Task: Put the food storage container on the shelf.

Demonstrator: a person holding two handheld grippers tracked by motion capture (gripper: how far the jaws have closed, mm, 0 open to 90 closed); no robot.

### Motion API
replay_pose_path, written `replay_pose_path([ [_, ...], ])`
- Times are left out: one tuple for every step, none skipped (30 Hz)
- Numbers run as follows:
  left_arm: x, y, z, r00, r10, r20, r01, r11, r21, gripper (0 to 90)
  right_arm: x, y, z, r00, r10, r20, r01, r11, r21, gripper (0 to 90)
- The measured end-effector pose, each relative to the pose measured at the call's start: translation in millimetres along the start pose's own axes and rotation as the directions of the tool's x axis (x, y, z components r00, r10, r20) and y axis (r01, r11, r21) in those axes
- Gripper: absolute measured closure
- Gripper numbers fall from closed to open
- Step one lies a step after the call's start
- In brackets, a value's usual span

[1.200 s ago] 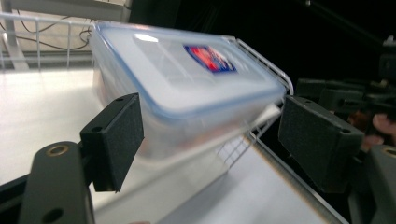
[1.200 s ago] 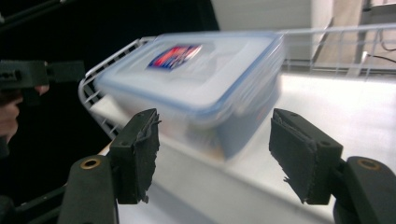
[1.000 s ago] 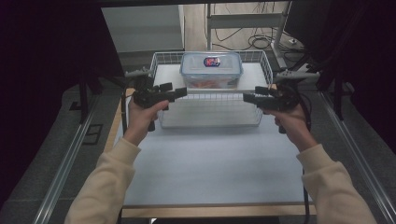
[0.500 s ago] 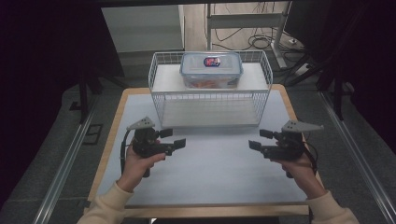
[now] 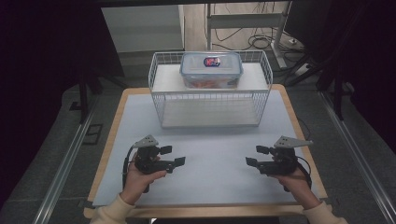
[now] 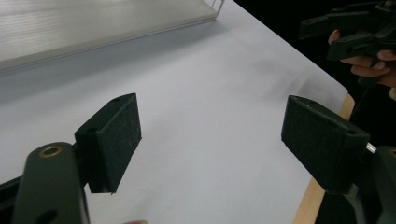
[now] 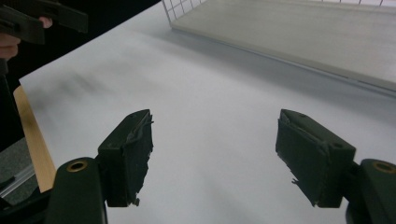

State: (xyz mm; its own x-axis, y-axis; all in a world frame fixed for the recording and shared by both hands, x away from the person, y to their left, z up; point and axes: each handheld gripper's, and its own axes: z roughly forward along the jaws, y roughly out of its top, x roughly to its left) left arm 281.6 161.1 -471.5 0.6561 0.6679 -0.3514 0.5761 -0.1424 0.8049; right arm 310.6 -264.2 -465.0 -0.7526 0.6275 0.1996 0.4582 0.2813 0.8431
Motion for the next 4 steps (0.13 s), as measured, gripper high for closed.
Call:
replay_pose_path([
  [1.8, -2.0, 0.9, 1.0000, -0.005, -0.008, 0.005, 1.0000, -0.001, 19.7, 0.0, -1.3, -0.4, 1.0000, -0.004, 0.008, 0.004, 1.000, -0.007, 26.0],
  [1.8, -2.0, 0.9, 1.0000, -0.005, -0.008, 0.005, 1.0000, -0.001, 19.6, -0.2, -3.1, -0.4, 0.9998, -0.004, 0.018, 0.004, 1.000, -0.008, 24.7],
  [3.1, -3.9, 1.7, 0.9998, -0.010, -0.015, 0.010, 0.9999, -0.003, 19.6, -0.2, -3.1, -0.4, 0.9998, -0.004, 0.018, 0.004, 1.000, -0.008, 24.7],
  [4.5, -6.9, 2.7, 0.9996, -0.013, -0.023, 0.013, 0.9999, -0.003, 19.7, -2.7, -9.5, 0.5, 0.9984, -0.014, 0.055, 0.014, 1.000, 0.002, 21.5],
])
